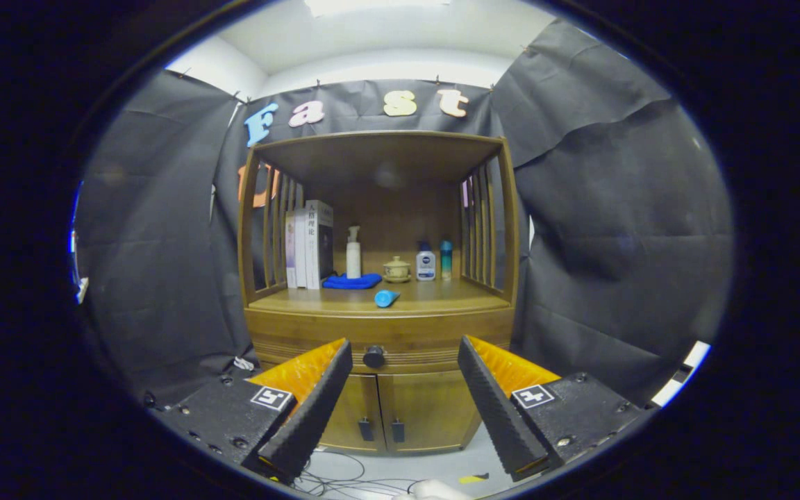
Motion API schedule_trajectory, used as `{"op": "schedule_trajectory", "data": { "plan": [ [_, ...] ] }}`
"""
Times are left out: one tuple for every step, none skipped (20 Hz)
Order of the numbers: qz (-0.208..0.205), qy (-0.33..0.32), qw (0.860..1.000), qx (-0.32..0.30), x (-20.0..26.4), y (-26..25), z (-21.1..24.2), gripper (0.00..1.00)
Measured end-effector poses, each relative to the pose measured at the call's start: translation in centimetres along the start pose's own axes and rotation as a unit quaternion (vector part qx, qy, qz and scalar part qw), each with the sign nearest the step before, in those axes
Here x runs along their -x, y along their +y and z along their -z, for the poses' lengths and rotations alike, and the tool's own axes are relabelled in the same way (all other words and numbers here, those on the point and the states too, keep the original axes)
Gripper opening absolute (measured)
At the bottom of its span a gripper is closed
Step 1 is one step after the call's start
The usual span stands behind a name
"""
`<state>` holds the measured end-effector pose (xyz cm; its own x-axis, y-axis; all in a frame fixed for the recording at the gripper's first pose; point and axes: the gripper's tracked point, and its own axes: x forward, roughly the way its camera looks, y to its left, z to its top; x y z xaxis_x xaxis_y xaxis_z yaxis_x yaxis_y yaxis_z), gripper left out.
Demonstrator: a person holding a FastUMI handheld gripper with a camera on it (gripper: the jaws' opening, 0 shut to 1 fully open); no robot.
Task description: Pull open the drawer, take out the items inside it, and place them on the countertop above the cabinet.
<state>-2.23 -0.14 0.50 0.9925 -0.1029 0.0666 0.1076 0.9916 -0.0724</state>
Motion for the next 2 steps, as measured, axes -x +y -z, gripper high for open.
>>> {"op": "schedule_trajectory", "data": {
  "plan": [
    [-0.003, 0.001, 1.0, 0.003, 0.17, 0.24, 0.0, 1.0],
    [-0.007, 0.003, 1.0, 0.005, 0.36, 0.44, 0.21, 1.0]
  ]
}}
